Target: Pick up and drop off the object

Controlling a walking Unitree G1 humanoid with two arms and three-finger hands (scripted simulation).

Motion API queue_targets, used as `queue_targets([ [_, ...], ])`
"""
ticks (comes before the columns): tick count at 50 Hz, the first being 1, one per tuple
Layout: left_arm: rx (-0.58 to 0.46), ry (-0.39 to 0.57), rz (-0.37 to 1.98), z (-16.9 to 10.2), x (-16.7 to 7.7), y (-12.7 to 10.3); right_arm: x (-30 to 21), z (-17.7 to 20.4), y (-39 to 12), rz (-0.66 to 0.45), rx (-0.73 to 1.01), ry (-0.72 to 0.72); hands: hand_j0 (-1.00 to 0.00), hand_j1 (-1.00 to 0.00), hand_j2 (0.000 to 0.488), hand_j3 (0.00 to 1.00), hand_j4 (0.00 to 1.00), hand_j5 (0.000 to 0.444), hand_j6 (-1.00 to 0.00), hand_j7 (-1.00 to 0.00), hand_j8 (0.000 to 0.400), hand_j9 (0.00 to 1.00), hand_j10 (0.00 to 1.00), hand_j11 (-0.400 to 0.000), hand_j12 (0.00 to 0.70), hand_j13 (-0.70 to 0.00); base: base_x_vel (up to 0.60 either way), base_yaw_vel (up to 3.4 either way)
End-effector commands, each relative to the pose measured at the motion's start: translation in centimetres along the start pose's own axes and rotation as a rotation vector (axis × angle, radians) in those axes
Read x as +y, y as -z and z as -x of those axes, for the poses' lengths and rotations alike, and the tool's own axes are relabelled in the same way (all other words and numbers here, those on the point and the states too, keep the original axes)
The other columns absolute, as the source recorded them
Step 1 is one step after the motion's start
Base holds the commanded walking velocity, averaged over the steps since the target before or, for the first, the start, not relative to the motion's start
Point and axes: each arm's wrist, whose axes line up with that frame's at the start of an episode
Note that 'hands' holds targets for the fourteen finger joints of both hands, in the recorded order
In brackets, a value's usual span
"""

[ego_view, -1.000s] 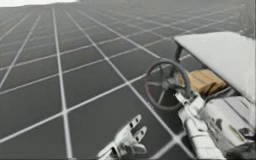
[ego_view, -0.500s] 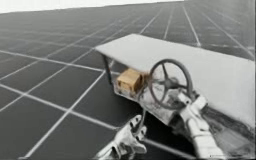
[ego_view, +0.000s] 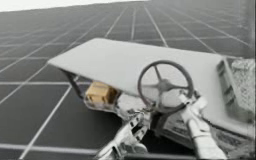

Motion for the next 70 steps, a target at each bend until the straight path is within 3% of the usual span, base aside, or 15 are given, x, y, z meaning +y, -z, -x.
queue_targets([
  [1,-0.015,0.002,0.017,0.3,0.4,0.1,1.2,0.6,-0.9,-0.004,-0.037,-0.033,0.0,0.0,0.0,1.0,1.0,0.0,0.0,0.0,0.0,1.0,1.0,-0.4,0.0,-0.7,0.28,-0.22],
  [32,-0.015,0.002,0.017,0.3,0.4,0.1,1.2,0.6,-0.9,-0.004,-0.037,-0.033,0.0,0.0,0.0,1.0,1.0,0.0,0.0,0.0,0.0,1.0,1.0,-0.4,0.0,-0.7,0.23,-0.16],
  [33,0.008,0.097,-0.029,-16.3,-1.8,-12.0,9.7,-13.3,-10.1,-0.056,-0.112,0.026,0.0,0.0,0.0,1.0,1.0,0.0,0.0,0.0,0.0,1.0,1.0,-0.4,0.0,-0.7,0.0,-0.19],
  [39,0.01,0.067,-0.094,-17.0,-4.0,-12.1,8.1,-17.4,-17.8,-0.085,-0.199,0.028,0.0,0.0,0.0,1.0,1.0,0.0,0.0,0.0,0.0,1.0,1.0,-0.4,0.0,-0.7,0.0,-0.19],
  [45,-0.026,0.148,-0.078,-15.8,-5.7,-11.9,8.0,-15.1,-28.3,-0.026,-0.409,0.049,0.0,0.0,0.0,1.0,1.0,0.0,0.0,0.0,0.0,1.0,1.0,-0.4,0.0,-0.7,0.0,-0.17],
  [48,-0.021,0.174,-0.11,-15.5,-7.3,-12.4,4.3,-12.9,-35.3,-0.073,-0.501,0.113,0.0,0.0,0.0,1.0,1.0,0.0,0.0,0.0,0.0,1.0,1.0,-0.4,0.0,-0.7,0.0,-0.2],
  [50,-0.016,0.188,-0.135,-14.4,-7.7,-12.4,-2.3,-12.0,-40.6,-0.125,-0.591,0.222,0.0,0.0,0.0,1.0,1.0,0.0,0.0,0.0,0.0,1.0,1.0,-0.4,0.0,-0.7,0.0,-0.21],
  [51,-0.013,0.206,-0.135,-16.2,-8.6,-11.6,-4.3,-11.5,-41.4,-0.144,-0.599,0.247,0.0,0.0,0.0,1.0,1.0,0.0,0.0,0.0,0.0,1.0,1.0,-0.4,0.0,-0.7,0.0,-0.23],
  [54,0.044,0.229,-0.231,-16.4,-10.7,-10.4,-12.5,-11.2,-42.6,-0.222,-0.613,0.355,0.0,0.0,0.0,1.0,1.0,0.0,0.0,0.0,0.0,1.0,1.0,-0.4,0.0,-0.7,0.0,-0.28],
  [56,0.078,0.234,-0.251,-16.9,-12.0,-9.0,-21.6,-11.9,-40.0,-0.268,-0.565,0.486,0.0,0.0,0.0,1.0,1.0,0.0,0.0,0.0,0.0,1.0,1.0,-0.4,0.0,-0.7,0.0,-0.33],
  [58,0.088,0.241,-0.263,-17.6,-12.7,-7.6,-25.5,-12.3,-37.7,-0.292,-0.522,0.552,0.0,0.0,0.0,1.0,1.0,0.0,0.0,0.0,0.0,1.0,1.0,-0.4,0.0,-0.7,0.0,-0.39],
  [65,0.071,0.205,-0.25,-16.7,-12.8,-8.3,-22.5,-12.5,-37.8,-0.301,-0.509,0.529,0.0,0.0,0.0,1.0,1.0,0.0,0.0,0.0,0.0,1.0,1.0,-0.4,0.0,-0.7,0.0,-0.39],
  [68,0.054,0.166,-0.211,-16.0,-10.8,-9.2,-22.8,-14.7,-33.7,-0.287,-0.399,0.552,0.0,0.0,0.0,1.0,1.0,0.0,0.0,0.0,0.0,1.0,1.0,-0.4,0.0,-0.7,0.0,-0.24],
  [69,0.046,0.154,-0.182,-15.2,-10.4,-9.4,-21.9,-15.1,-32.7,-0.259,-0.381,0.558,0.0,0.0,0.0,0.93,1.0,0.034,0.0,0.0,0.0,1.0,1.0,-0.4,0.0,-0.7,0.0,-0.17],
  [70,0.04,0.141,-0.18,-15.0,-10.0,-10.2,-21.3,-16.3,-32.5,-0.217,-0.339,0.544,0.0,0.0,0.0,0.21,0.98,0.383,0.0,0.0,0.0,1.0,1.0,-0.4,0.0,-0.7,0.0,-0.14],
])
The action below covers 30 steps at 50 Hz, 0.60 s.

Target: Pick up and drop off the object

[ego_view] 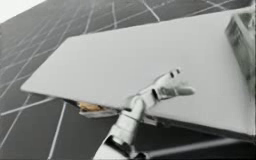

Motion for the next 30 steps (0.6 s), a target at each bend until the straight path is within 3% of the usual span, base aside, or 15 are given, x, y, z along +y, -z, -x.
queue_targets([
  [1,-0.049,-0.08,0.072,2.6,2.1,-0.8,7.2,-6.5,3.4,0.106,0.084,-0.042,0.0,0.0,0.0,0.0,0.19,0.095,0.0,0.0,0.0,1.0,1.0,-0.4,0.0,-0.7,0.0,-0.1],
  [2,-0.062,-0.089,0.066,2.9,2.4,-0.9,7.4,-6.2,3.7,0.117,0.093,-0.051,0.0,0.0,0.0,0.0,0.0,0.0,0.0,0.0,0.0,0.93,1.0,-0.4,0.0,-0.7,0.0,-0.07],
  [3,-0.066,-0.099,0.077,3.5,3.1,-1.0,8.7,-6.1,4.0,0.127,0.09,-0.071,0.0,0.0,0.0,0.0,0.0,0.0,0.0,0.0,0.0,0.21,0.98,-0.391,0.0,-0.684,0.0,-0.03],
  [4,-0.082,-0.107,0.074,2.6,2.2,-1.4,9.4,-6.1,5.1,0.147,0.11,-0.078,0.0,0.0,0.0,0.0,0.0,0.0,0.0,0.0,0.0,0.0,0.19,-0.076,0.0,-0.133,0.0,0.0],
  [5,-0.087,-0.116,0.078,3.3,2.6,-1.2,9.5,-6.5,5.1,0.148,0.112,-0.073,0.0,0.0,0.0,0.0,0.0,0.0,0.0,0.0,0.0,0.0,0.0,0.0,0.0,0.0,0.0,0.02],
  [6,-0.085,-0.112,0.07,2.8,2.5,-2.0,10.0,-6.2,5.0,0.165,0.125,-0.075,0.0,0.0,0.0,0.0,0.0,0.0,0.0,0.0,0.0,0.0,0.0,0.0,0.0,0.0,0.0,0.03],
  [9,-0.058,-0.075,0.059,2.0,1.7,-1.1,7.8,-7.5,4.0,0.152,0.12,-0.042,0.0,0.0,0.0,0.0,0.0,0.0,0.0,0.0,0.0,0.0,0.0,0.0,0.0,0.0,0.0,0.02],
  [10,-0.077,-0.064,0.065,1.8,1.2,-1.3,7.3,-6.6,4.1,0.211,0.107,-0.089,0.0,0.0,0.0,0.0,0.0,0.0,0.0,0.0,0.0,0.0,0.0,0.0,0.0,0.0,0.0,0.0],
  [12,-0.058,-0.036,0.051,0.8,0.0,-0.6,5.8,-5.8,3.5,0.242,0.107,-0.112,0.0,0.0,0.0,0.0,0.0,0.0,0.0,0.0,0.0,0.0,0.0,0.0,0.0,0.0,0.0,-0.03],
  [13,-0.063,-0.03,0.05,-0.1,-0.6,-1.3,4.5,-5.0,3.5,0.234,0.09,-0.124,0.0,0.0,0.0,0.0,0.0,0.0,0.0,0.0,0.0,0.0,0.0,0.0,0.0,0.0,0.0,-0.06],
  [14,-0.071,0.003,0.047,0.0,-1.0,-1.3,4.9,-3.2,3.4,0.242,0.084,-0.138,0.0,0.0,0.0,0.0,0.0,0.0,0.0,0.0,0.0,0.0,0.0,0.0,0.0,0.0,0.0,-0.08],
  [17,-0.149,-0.018,0.033,0.9,-1.9,-2.3,2.8,1.9,3.7,0.301,0.004,-0.296,0.0,0.0,0.0,0.0,0.0,0.0,0.0,0.0,0.0,0.0,0.0,0.0,0.0,0.0,0.0,-0.1],
  [21,-0.39,-0.096,-0.078,2.0,-3.3,-4.6,0.8,11.0,1.6,0.37,-0.27,-0.588,0.0,0.0,0.0,0.0,0.0,0.0,0.0,0.0,0.0,0.0,0.0,0.0,0.0,0.0,0.0,-0.12],
  [27,-0.564,-0.125,-0.024,5.7,-1.6,-6.1,5.5,25.5,4.7,0.412,-0.502,-1.019,0.0,0.0,0.0,0.0,0.0,0.0,0.0,0.0,0.0,0.0,0.0,0.0,0.0,0.0,0.0,-0.09],
  [30,-0.667,-0.189,-0.046,7.5,-0.7,-6.3,5.6,28.1,6.8,0.391,-0.479,-1.11,0.0,0.0,0.0,0.0,0.0,0.0,0.0,0.0,0.0,0.0,0.0,0.0,0.0,0.0,0.0,-0.01],
])
